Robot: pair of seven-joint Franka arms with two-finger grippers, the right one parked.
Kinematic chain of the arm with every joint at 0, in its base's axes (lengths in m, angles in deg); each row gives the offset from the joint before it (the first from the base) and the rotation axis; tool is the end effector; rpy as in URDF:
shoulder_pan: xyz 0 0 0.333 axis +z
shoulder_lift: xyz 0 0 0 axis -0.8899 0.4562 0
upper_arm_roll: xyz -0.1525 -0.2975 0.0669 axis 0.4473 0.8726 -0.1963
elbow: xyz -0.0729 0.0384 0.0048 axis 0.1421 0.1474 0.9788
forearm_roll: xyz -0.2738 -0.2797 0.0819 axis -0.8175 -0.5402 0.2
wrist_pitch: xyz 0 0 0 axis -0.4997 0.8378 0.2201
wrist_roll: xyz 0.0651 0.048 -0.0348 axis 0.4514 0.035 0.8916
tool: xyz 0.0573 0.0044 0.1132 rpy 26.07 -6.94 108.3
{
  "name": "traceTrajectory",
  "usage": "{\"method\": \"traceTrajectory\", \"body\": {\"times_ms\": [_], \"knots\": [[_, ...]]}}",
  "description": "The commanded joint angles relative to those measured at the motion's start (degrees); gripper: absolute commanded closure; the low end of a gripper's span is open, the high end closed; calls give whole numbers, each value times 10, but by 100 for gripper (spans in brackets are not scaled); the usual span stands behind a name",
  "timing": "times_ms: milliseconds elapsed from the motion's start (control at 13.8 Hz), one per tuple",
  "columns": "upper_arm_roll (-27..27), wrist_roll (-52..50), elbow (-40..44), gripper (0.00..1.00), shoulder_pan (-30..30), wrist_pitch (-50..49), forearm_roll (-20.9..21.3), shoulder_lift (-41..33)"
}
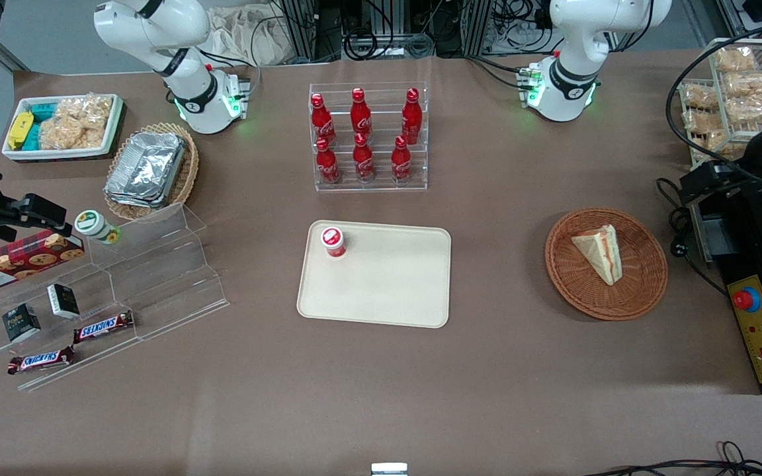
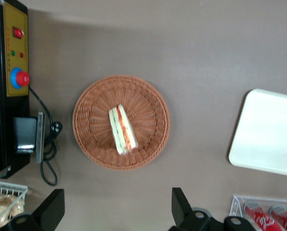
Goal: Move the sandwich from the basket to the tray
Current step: 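Move the left gripper over the sandwich in the wicker basket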
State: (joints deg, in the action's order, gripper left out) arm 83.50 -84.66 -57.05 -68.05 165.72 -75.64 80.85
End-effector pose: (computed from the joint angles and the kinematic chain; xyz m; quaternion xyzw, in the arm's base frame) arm 0.5706 -0.0242 0.6393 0.9985 0.0535 -0.0026 0.0091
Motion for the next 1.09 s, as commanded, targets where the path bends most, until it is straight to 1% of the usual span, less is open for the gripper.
{"method": "traceTrajectory", "body": {"times_ms": [0, 145, 291, 436, 655, 800, 1018], "knots": [[-8, -1, 5, 0, -11, -27, 0, 3], [-8, -6, -2, 0, -10, -33, -7, 6], [-9, -6, -5, 0, -8, -29, -6, 30], [-9, -37, -15, 0, 4, -16, -2, 56], [-9, -80, -104, 0, 11, 80, -7, 46], [-9, -82, -143, 0, 12, 118, -8, 49], [-9, -103, -232, 0, 18, 226, -27, 53]]}}
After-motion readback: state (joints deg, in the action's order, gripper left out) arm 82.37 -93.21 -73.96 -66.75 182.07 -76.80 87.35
